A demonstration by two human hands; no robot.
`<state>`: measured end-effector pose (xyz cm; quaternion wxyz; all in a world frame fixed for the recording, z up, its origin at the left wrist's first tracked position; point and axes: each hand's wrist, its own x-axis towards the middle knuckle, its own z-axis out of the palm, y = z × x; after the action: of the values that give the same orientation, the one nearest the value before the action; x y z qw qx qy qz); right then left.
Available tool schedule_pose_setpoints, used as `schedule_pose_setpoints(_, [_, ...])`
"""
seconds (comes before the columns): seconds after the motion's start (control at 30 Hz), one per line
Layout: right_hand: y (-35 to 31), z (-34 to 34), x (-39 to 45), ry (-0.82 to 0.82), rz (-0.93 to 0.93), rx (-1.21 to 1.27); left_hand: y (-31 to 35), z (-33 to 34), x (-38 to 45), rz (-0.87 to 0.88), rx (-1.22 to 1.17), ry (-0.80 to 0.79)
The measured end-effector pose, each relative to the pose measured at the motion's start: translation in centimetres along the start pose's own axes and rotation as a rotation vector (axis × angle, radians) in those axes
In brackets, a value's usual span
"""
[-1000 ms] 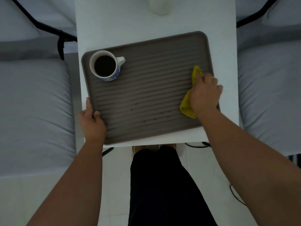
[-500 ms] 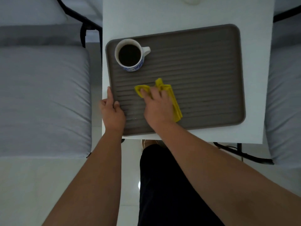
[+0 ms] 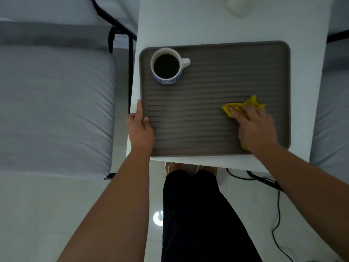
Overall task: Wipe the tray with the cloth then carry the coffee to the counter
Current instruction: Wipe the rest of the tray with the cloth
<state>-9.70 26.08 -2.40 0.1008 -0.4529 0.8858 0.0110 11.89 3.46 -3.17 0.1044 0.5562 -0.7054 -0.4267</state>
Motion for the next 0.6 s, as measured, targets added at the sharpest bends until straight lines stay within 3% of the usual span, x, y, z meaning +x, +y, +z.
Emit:
schedule_pose_setpoints(0.13, [2.8,-0.1,-3.0,0.005,0.413,0.239,0.0,0.1,0.0,-0.011,-0.003,0.012])
schedule_pose_setpoints(0.2, [1.9,0.0,-3.6,0.029,0.642,0.344,-0.1,0.2,-0.1,0.000,0.002,0.021])
schedule_pose_setpoints(0.27, [-1.0,0.0,-3.1,0.092,0.738,0.421,-0.2,0.2,0.0,0.003,0.013,0.013])
schedule_pose_setpoints(0.47, [-13.6,1.3,0.2,0.096,0.192,0.278,-0.3,0.2,0.0,0.018,0.005,0.016])
schedule_pose_setpoints(0.6, [-18.9,0.8,3.1,0.024,-0.013,0.261,-0.5,0.2,0.2,0.034,0.010,0.018])
